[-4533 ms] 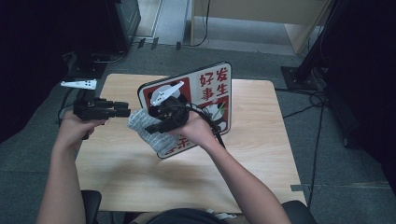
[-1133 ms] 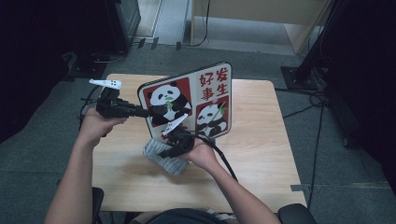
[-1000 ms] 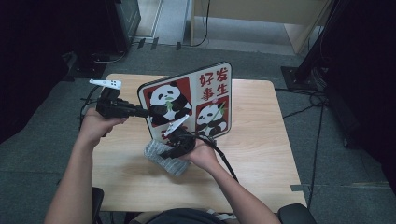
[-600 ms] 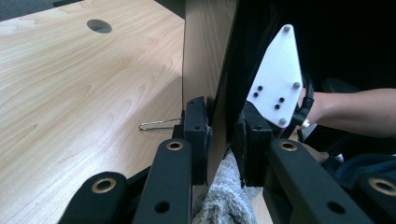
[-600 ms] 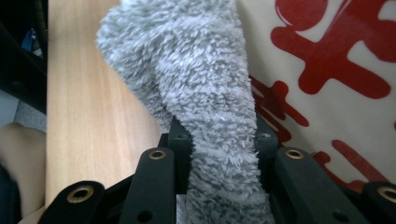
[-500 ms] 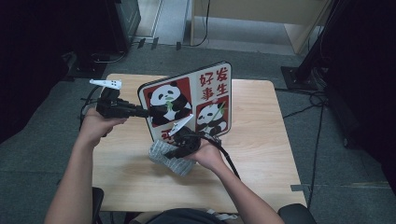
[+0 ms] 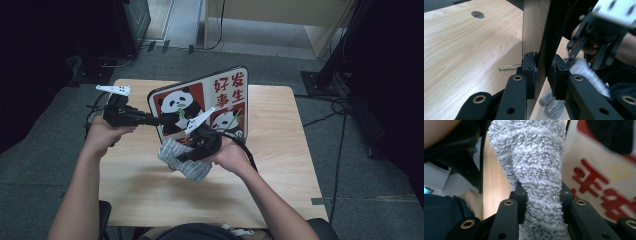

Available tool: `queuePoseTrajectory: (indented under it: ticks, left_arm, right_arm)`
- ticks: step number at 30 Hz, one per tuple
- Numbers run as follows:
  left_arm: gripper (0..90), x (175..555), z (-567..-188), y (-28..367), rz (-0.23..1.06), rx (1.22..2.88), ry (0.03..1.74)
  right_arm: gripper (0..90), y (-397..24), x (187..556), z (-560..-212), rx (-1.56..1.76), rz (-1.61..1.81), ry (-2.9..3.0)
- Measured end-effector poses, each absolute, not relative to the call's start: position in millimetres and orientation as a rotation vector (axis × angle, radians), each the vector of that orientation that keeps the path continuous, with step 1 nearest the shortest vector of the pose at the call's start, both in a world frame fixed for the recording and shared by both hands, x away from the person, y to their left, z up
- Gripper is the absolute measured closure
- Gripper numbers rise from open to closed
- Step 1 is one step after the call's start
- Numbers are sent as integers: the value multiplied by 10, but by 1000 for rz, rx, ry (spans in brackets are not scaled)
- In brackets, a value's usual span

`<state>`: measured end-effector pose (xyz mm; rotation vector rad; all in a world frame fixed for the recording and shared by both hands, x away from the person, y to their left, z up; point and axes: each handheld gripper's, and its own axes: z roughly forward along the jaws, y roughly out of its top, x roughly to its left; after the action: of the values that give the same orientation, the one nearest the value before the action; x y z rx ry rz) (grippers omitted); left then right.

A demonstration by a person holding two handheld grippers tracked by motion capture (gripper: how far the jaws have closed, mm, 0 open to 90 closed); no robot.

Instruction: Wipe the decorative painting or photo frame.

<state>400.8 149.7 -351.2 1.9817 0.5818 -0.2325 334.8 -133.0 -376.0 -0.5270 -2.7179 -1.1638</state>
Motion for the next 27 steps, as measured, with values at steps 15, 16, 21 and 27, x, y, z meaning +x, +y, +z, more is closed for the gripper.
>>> queuePoseTrajectory:
  ticks: [15,16,21,27]
  left_arm:
    - [771,4009,-3514,1495,-230,1981,580]
    - [771,4009,-3514,1495,-231,1981,580]
    - [770,4011,-3517,1495,-235,1981,579]
    - [770,4010,-3521,1495,-234,1976,583]
  right_arm:
    - [706,-1420,3508,-2840,-520,-1262,-2763]
    - [705,-1419,3512,-2790,-523,-1257,-2766]
    - [704,-1401,3570,-2488,-524,-1284,-2784]
    - [703,-1347,3682,-2189,-509,-1300,-2818]
